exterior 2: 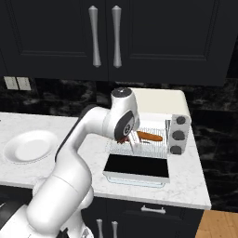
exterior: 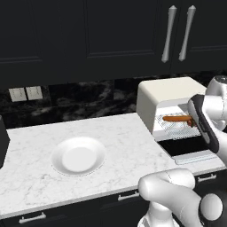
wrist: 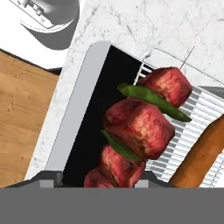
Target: Pick up the kebab skewer and baguette bread, and place them inside the toaster oven. Close the toaster oven door and start by setting the timer.
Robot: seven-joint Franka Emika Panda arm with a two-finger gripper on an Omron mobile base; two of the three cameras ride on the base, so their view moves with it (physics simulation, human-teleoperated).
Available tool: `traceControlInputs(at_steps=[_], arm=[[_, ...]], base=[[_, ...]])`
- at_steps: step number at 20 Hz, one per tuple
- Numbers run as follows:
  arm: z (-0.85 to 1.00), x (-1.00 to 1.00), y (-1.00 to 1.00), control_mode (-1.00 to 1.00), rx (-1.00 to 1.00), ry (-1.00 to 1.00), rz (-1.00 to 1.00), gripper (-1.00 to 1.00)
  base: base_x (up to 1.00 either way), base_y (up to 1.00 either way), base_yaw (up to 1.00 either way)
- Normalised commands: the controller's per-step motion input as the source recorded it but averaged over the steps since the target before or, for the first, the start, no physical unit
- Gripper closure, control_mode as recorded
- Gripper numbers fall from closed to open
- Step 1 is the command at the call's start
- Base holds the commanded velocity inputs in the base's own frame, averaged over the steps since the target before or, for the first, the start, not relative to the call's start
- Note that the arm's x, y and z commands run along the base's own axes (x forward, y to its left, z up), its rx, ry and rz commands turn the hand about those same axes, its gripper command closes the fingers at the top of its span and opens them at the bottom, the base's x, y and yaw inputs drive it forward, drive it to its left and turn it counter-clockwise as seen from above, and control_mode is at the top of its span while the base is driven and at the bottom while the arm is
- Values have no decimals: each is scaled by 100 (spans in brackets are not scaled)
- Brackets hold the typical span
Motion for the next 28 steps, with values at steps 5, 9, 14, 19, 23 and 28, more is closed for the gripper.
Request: traceControlInputs(at_steps=[5,9,14,19,23,28], arm=[[0,31,-52,-100,-3,0,-11,100],[-12,29,5,-100,-9,0,-15,100],[-19,8,14,-100,-2,-4,-13,100],[-15,15,0,-100,0,-6,0,100],[-8,17,2,-100,0,-1,0,100],[-8,9,10,-100,0,0,0,100]], base=[[0,0,0],[0,0,0],[0,0,0],[0,0,0],[0,0,0],[0,0,0]])
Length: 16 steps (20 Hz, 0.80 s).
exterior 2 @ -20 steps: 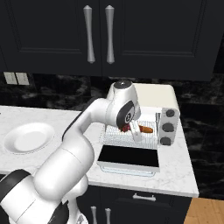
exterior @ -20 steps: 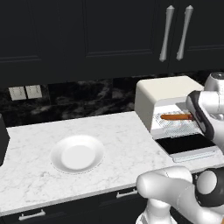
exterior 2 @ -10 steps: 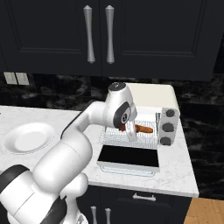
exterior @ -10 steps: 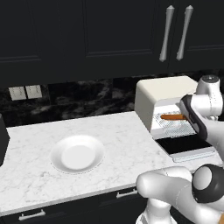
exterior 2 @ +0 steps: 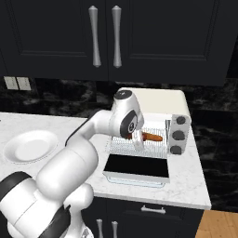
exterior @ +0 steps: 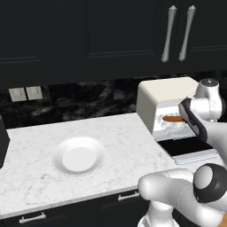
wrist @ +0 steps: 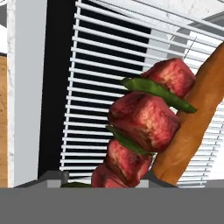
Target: Pick up the kebab skewer and baguette bread, and place them inside the toaster oven. Close the toaster oven door and start by setting the timer.
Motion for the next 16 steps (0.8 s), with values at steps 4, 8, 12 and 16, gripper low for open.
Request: traceControlInputs(at_steps=[4,8,12,16], arm=[[-13,17,0,-100,0,0,0,100],[-23,11,2,-100,0,0,0,100],[-19,17,2,-100,0,0,0,100],[-13,21,0,-100,0,0,0,100]], base=[[0,0,0],[0,0,0],[0,0,0],[0,0,0]])
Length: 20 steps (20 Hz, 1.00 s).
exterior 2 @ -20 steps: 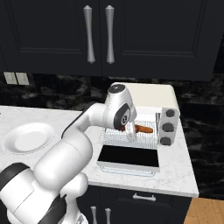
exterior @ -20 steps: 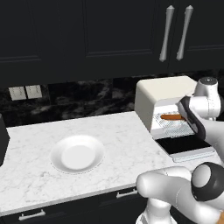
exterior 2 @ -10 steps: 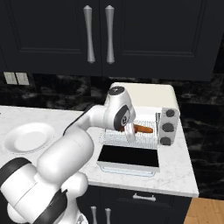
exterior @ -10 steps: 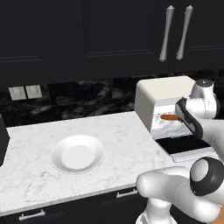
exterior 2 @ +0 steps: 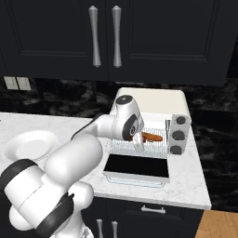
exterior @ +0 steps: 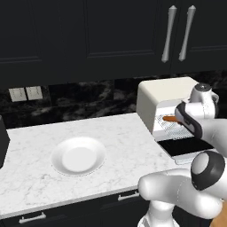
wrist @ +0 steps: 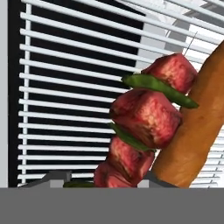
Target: Pick up the kebab skewer and baguette bread, and place them inside the toaster oven. Close the toaster oven door and start by setting the timer.
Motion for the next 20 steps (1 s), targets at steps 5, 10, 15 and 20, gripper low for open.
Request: traceControlInputs(at_steps=[5,10,15,20], arm=[[-2,32,0,-100,0,0,0,100],[0,19,0,-100,0,0,0,100],[-2,9,0,-100,0,0,0,100],[-10,0,0,-100,0,0,0,100]], base=[[0,0,0],[0,0,0],[0,0,0],[0,0,0]])
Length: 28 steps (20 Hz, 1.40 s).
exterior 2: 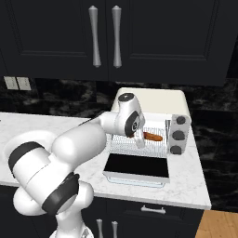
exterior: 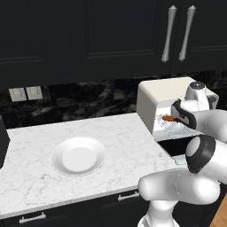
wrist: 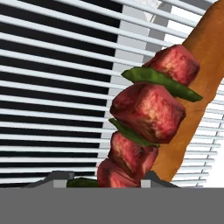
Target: Pick up the kebab skewer and baguette bread, and place them inside the toaster oven. Close the toaster oven door and start by setting the timer.
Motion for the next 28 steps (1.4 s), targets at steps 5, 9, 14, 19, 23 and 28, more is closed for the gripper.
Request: traceControlInputs(at_steps=[5,9,14,19,23,28], arm=[[-3,0,0,-100,0,0,0,-100],[0,-14,9,-100,0,0,0,-100],[0,-25,7,-100,0,0,0,-100],[42,-12,-7,-100,5,0,-2,-100],[73,-16,-21,-100,13,-5,-11,-100],[51,-11,-9,-100,21,-11,-23,-100]], base=[[0,0,0],[0,0,0],[0,0,0],[0,0,0],[0,0,0],[0,0,0]])
